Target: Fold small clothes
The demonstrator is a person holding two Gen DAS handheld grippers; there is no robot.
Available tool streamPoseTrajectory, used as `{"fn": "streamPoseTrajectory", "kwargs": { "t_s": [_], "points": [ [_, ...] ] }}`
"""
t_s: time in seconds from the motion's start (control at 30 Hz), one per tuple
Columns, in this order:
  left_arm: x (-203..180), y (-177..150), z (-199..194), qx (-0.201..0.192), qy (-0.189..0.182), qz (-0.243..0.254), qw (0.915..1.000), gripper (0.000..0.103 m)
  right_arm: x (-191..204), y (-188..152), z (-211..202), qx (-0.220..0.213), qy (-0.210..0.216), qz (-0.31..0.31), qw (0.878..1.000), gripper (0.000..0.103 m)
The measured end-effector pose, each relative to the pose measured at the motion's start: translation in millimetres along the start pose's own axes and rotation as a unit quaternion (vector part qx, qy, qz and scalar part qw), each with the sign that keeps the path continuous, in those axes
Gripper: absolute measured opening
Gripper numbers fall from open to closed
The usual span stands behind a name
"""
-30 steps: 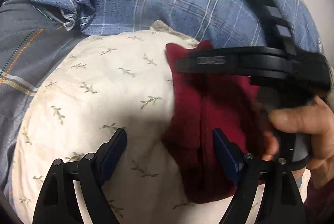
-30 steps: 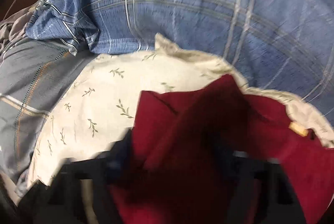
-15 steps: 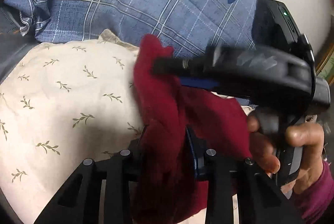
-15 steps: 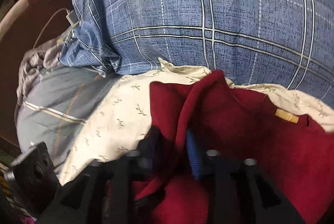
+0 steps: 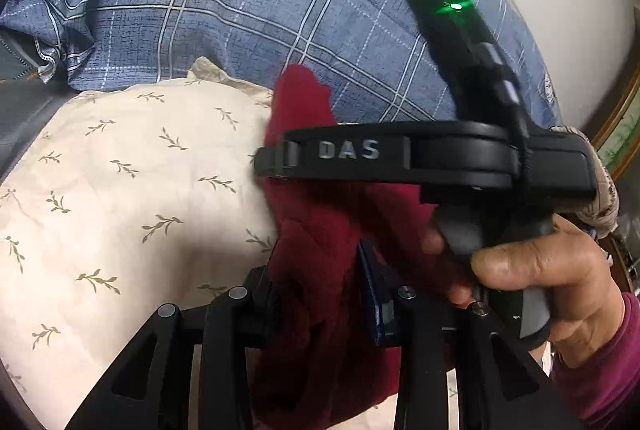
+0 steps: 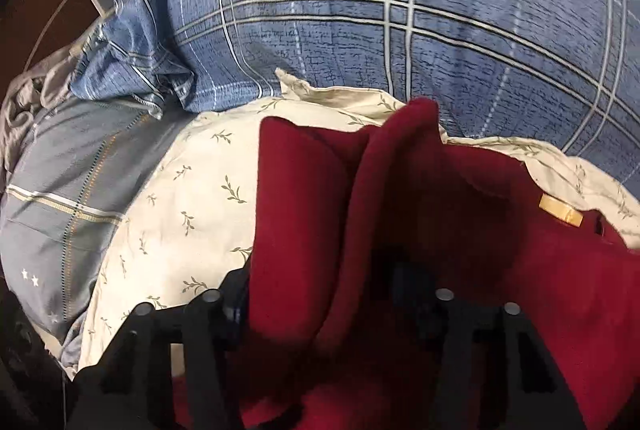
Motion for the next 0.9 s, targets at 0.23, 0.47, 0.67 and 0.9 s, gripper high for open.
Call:
{"fn": "streamPoseTrajectory", "kwargs": {
  "t_s": [0.23, 0.47, 0.67, 0.9],
  "points": [
    [-4.6, -5.8, 1.5, 0.012, 0.056, 0.01, 0.9983, 0.062, 3.3, -3.7, -12.7, -0.012, 0.002, -0.02, 1.0, 0.04],
    [-4.7, -10.5, 4.7, 0.018, 0.094, -0.006, 0.9954, 0.075, -16.9, -11.2, -27.7, -0.018, 0.03, -0.002, 0.999, 0.04],
    [-23.0, -11.9, 1.9, 0.015, 0.048, -0.007, 0.9987, 0.023, -20.2, -13.7, -27.5, -0.024, 0.037, 0.002, 0.999, 0.039],
    [-63.9, -12.4, -19.5, -0.005, 0.039, 0.01, 0.9992, 0.019, -21.7, -21.4, -76.2, -0.062, 0.025, -0.036, 0.997, 0.03]
  ]
}}
Point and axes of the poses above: each gripper's, at about its wrist camera, not at the fingertips, and z roughly the way its jaws point, x to its left, y to its top, the point moved 6 cm from there along z, roughly the way its jaws point, and after that the axes turned 15 degrees about x, right-handed, at the moved point
